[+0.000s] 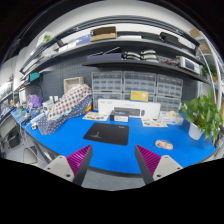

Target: Arrange mouse

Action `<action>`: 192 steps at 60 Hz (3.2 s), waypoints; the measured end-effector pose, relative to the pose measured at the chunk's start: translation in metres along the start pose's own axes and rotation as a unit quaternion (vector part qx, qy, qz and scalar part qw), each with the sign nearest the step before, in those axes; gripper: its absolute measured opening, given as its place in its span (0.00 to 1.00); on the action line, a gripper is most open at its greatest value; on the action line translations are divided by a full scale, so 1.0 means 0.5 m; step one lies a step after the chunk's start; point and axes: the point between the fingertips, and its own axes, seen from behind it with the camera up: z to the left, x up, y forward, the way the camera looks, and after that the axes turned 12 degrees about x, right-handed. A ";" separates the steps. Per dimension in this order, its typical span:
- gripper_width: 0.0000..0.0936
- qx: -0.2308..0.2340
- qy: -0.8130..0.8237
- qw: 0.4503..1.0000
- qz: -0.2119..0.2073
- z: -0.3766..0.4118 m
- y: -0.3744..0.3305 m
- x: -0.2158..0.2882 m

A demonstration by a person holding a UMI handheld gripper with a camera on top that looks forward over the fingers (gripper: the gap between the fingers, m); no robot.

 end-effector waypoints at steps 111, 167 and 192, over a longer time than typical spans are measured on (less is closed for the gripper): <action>0.36 -0.171 0.105 0.975 0.093 -0.731 0.349 0.051; 0.38 -0.068 0.081 0.977 0.183 -0.101 0.747 -0.076; 0.84 -0.095 0.110 0.974 0.176 -0.112 0.724 -0.057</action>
